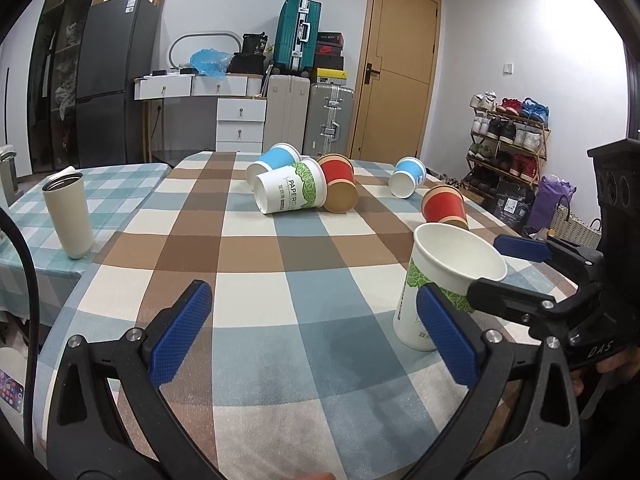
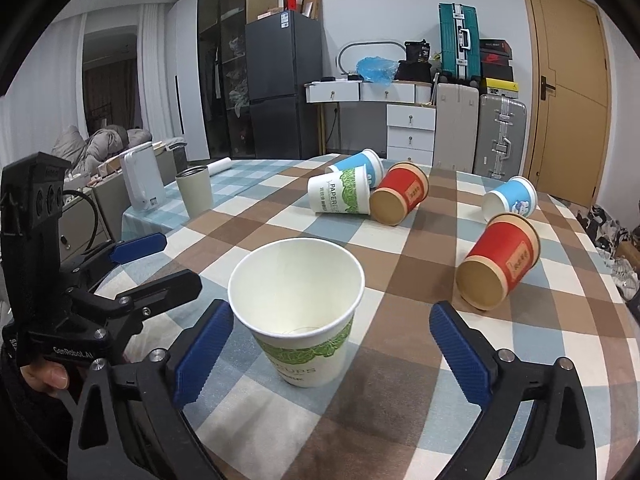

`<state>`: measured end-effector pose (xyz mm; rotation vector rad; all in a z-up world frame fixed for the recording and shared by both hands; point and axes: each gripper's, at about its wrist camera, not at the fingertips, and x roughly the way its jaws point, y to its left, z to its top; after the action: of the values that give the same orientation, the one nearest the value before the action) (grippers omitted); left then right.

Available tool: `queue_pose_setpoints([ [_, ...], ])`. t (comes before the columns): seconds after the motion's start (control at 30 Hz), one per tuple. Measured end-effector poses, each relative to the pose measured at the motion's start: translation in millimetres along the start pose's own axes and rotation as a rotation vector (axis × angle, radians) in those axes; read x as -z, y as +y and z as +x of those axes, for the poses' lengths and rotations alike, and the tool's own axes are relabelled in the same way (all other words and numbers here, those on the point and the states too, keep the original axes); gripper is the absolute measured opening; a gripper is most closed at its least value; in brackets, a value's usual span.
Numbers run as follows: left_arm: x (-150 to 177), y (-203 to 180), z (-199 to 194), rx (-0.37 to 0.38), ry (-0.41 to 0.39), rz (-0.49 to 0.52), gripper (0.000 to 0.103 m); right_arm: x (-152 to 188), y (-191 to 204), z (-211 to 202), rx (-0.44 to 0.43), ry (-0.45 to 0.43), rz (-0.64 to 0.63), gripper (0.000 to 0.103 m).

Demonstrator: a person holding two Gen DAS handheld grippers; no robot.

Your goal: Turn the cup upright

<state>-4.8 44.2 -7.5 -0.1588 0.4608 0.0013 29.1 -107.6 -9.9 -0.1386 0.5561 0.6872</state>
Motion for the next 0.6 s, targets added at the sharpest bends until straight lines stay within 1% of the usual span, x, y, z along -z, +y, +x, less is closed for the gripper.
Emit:
queue_pose_setpoints([
  [0.23,-1.7,-1.2,0.3,0.0,-0.024,-0.013,0.102,5.1,-15.1,-17.3,-0.052,-0.092,0.018,0.103],
  [0.37,-0.4,-2.6,0.4,0.007,-0.036,-0.021,0.102,8.9,-22.7,-20.7,-0.078,-0.11,0.044,0.103],
  [0.5,0.9,-6.8,-0.2,0.007,-0.046,0.003,0.102,11.4,-28.2,-25.0,-0.112,-0.134,0.067,0.103],
  [0.6,1.8,-9.3,-0.9,0.009,-0.057,0.015,0.102,13.4,-29.5,-27.1,-0.121,-0.141,0.068,0.103],
])
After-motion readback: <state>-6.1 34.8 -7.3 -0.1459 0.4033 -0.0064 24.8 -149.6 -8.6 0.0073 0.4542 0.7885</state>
